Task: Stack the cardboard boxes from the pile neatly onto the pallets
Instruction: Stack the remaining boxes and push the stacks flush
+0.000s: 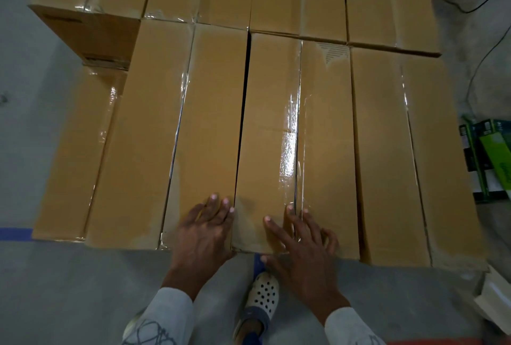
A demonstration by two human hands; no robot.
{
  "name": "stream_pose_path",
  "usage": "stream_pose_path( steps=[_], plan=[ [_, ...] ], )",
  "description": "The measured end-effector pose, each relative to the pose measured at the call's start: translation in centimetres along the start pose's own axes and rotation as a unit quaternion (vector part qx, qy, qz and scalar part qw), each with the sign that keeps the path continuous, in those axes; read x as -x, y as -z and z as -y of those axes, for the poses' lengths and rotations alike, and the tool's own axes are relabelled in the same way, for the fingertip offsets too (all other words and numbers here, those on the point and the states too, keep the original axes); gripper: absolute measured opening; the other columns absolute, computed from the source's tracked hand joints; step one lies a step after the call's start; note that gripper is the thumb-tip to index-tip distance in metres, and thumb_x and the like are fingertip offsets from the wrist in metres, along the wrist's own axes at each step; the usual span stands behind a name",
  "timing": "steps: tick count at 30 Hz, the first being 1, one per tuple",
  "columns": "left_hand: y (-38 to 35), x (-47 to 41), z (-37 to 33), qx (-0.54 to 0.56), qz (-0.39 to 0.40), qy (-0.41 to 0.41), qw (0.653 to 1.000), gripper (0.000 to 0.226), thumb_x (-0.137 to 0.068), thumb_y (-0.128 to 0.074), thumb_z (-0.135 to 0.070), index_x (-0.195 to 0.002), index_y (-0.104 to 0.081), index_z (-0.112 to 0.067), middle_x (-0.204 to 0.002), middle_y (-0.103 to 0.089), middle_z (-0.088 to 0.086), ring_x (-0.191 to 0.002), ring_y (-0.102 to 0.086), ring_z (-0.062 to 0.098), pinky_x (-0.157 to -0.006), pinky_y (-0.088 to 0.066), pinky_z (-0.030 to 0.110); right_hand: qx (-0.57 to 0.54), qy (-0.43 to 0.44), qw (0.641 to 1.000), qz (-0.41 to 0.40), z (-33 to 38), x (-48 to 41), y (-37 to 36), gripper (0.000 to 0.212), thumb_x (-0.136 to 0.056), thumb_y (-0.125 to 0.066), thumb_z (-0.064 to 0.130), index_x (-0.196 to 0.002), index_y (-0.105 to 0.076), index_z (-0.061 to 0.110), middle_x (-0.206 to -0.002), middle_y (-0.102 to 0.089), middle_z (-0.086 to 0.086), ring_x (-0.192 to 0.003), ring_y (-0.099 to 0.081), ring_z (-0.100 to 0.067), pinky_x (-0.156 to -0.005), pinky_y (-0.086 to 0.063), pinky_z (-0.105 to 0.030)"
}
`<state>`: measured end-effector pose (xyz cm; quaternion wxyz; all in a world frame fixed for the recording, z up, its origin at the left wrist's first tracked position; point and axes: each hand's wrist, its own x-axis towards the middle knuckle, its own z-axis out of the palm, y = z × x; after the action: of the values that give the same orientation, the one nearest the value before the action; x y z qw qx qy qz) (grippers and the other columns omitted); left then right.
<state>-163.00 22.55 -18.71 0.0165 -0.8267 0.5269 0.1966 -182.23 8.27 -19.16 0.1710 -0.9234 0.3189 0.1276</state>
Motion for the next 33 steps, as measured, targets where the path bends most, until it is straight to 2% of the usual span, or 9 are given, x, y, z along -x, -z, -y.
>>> stream_pose_path(
  steps=[6,10,14,19,22,26,28,30,33],
  plan=[
    [-0.2,0.4,-1.6,0.02,0.004,0.058,0.998,0.106,-0.027,-0.106,-0.036,-0.122,-0.074,-0.002,-0.132,-0.068,0.017,-0.125,-0.063,0.04,-0.097,-0.056,0.053,-0.014,-0.003,0.999,0.042,0.1,0.2,0.1,0.09,-0.077,-0.059,0.074,-0.156,-0.018,0.059,-0.171,-0.019,0.003,-0.155,-0.025,-0.033,-0.1,-0.04,-0.071],
    [-1.2,1.1,-2.9,0.046,-0.027,0.082,0.995,0.108,-0.04,-0.103,-0.018,-0.137,-0.06,0.005,-0.149,-0.053,0.023,-0.138,-0.05,0.044,-0.11,-0.041,0.055,-0.046,0.009,0.997,0.053,-0.8,0.8,0.3,0.087,-0.088,-0.051,0.075,-0.156,0.002,0.06,-0.17,0.022,0.012,-0.158,0.013,-0.024,-0.114,-0.015,-0.072],
    [-1.4,1.4,-6.7,0.084,-0.055,0.093,0.991,0.13,-0.047,-0.101,-0.03,-0.153,-0.037,0.007,-0.164,-0.023,0.032,-0.152,-0.022,0.05,-0.122,-0.016,0.058,-0.083,-0.145,0.983,-0.077,-3.4,2.3,0.9,0.076,-0.094,-0.027,0.079,-0.157,0.008,0.056,-0.171,0.015,0.011,-0.158,0.012,-0.019,-0.118,-0.01,-0.065],
    [-1.9,0.0,-15.0,0.115,-0.056,0.006,0.992,0.118,-0.065,-0.091,-0.051,-0.156,-0.036,0.001,-0.166,-0.023,0.026,-0.155,-0.016,0.044,-0.121,-0.017,0.06,-0.191,-0.366,0.893,-0.18,-9.0,4.6,0.5,0.078,-0.096,-0.038,0.076,-0.161,-0.008,0.046,-0.172,0.01,0.006,-0.158,0.003,-0.024,-0.118,-0.01,-0.067],
    [-1.7,-1.9,-19.7,0.134,-0.062,-0.056,0.987,0.099,-0.074,-0.086,-0.05,-0.154,-0.044,-0.008,-0.164,-0.034,0.017,-0.155,-0.02,0.039,-0.121,-0.02,0.056,-0.269,-0.448,0.825,-0.212,-10.9,5.1,1.0,0.089,-0.094,-0.047,0.07,-0.163,-0.001,0.037,-0.172,0.014,-0.003,-0.158,0.002,-0.026,-0.119,-0.011,-0.066],
    [-1.0,-4.9,-25.1,0.153,-0.053,-0.093,0.982,0.089,-0.072,-0.088,-0.047,-0.149,-0.054,-0.016,-0.159,-0.045,0.009,-0.151,-0.033,0.037,-0.119,-0.034,0.057,-0.367,-0.487,0.757,-0.234,-13.3,5.4,1.6,0.107,-0.094,-0.065,0.05,-0.164,0.009,0.019,-0.173,0.011,-0.005,-0.159,0.002,-0.021,-0.124,-0.012,-0.044],
    [-1.1,-6.3,-26.7,0.146,-0.029,-0.096,0.984,0.092,-0.064,-0.093,-0.051,-0.143,-0.06,-0.018,-0.155,-0.051,0.007,-0.146,-0.041,0.039,-0.112,-0.041,0.06,-0.449,-0.486,0.707,-0.249,-14.3,5.1,2.3,0.106,-0.096,-0.07,0.038,-0.165,0.008,0.019,-0.172,-0.004,0.0,-0.156,-0.013,-0.015,-0.124,-0.017,-0.033],
    [-1.5,-7.4,-27.1,0.138,-0.001,-0.096,0.986,0.097,-0.052,-0.097,-0.053,-0.138,-0.065,-0.021,-0.153,-0.054,0.004,-0.144,-0.044,0.039,-0.105,-0.048,0.062,-0.525,-0.481,0.65,-0.267,-15.0,4.7,3.2,0.097,-0.098,-0.069,0.023,-0.166,0.0,0.021,-0.16,-0.03,0.004,-0.138,-0.036,-0.009,-0.113,-0.031,-0.028],
    [-2.2,-8.1,-26.5,0.135,0.01,-0.095,0.986,0.092,-0.051,-0.099,-0.044,-0.135,-0.068,-0.025,-0.153,-0.054,-0.001,-0.142,-0.047,0.037,-0.1,-0.05,0.059,-0.576,-0.471,0.606,-0.281,-15.6,4.6,3.6,0.092,-0.097,-0.07,0.016,-0.166,-0.01,0.022,-0.156,-0.036,0.005,-0.13,-0.042,-0.011,-0.106,-0.035,-0.028]
  ],
)
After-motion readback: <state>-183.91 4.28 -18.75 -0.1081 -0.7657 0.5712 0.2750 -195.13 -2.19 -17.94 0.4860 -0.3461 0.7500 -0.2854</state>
